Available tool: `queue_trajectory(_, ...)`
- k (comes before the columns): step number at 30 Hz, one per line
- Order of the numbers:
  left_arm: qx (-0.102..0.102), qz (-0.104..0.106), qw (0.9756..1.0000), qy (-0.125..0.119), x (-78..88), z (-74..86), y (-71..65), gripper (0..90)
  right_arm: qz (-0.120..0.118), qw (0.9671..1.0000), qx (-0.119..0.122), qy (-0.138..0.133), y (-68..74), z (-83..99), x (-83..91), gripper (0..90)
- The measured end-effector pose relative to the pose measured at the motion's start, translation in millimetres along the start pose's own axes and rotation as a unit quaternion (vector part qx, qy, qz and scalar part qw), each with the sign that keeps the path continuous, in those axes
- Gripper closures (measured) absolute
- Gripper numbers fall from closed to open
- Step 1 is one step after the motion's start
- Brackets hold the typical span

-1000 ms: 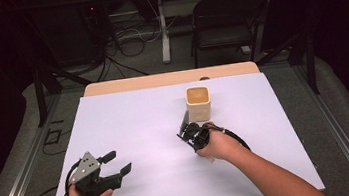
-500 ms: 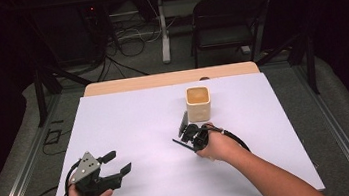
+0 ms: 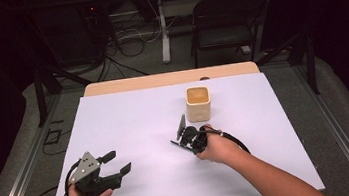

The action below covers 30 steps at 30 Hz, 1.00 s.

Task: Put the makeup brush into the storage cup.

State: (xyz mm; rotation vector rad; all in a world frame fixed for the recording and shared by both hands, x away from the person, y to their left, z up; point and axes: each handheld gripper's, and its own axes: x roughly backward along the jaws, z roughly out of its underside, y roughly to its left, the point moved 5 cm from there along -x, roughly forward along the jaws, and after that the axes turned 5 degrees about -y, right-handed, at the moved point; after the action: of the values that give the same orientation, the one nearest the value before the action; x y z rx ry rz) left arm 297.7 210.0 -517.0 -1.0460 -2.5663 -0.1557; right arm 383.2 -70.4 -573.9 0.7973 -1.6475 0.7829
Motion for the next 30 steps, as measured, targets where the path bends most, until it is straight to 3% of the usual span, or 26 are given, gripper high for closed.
queue_trajectory(8, 0.0, 0.0, 1.0, 0.0, -0.1, -0.1, -0.2, 31.0, 0.021, 0.9993, 0.029, -0.01, 4.8, 2.1, 7.1, 83.8)
queue_trajectory(17, -0.001, 0.0, 1.0, 0.0, -0.8, 0.2, -0.4, 31.0, 0.056, 0.9962, 0.063, -0.023, 3.9, 8.9, 17.1, 83.8)
queue_trajectory(23, 0.0, 0.0, 1.0, 0.0, -0.9, 0.1, -0.5, 31.0, 0.076, 0.9924, 0.093, -0.028, 7.0, 12.9, 23.9, 83.8)
queue_trajectory(26, -0.001, 0.001, 1.0, 0.001, -0.9, 0.2, -0.5, 31.4, 0.094, 0.9882, 0.118, -0.029, 8.2, 14.0, 28.0, 83.8)
queue_trajectory(29, -0.001, 0.001, 1.0, 0.001, -1.0, 0.1, -0.6, 31.5, 0.095, 0.9869, 0.126, -0.034, 9.1, 14.0, 31.7, 83.8)
queue_trajectory(30, -0.002, 0.001, 1.0, 0.0, -1.0, 0.2, -0.6, 31.6, 0.1, 0.9851, 0.134, -0.038, 10.0, 14.0, 35.8, 83.8)
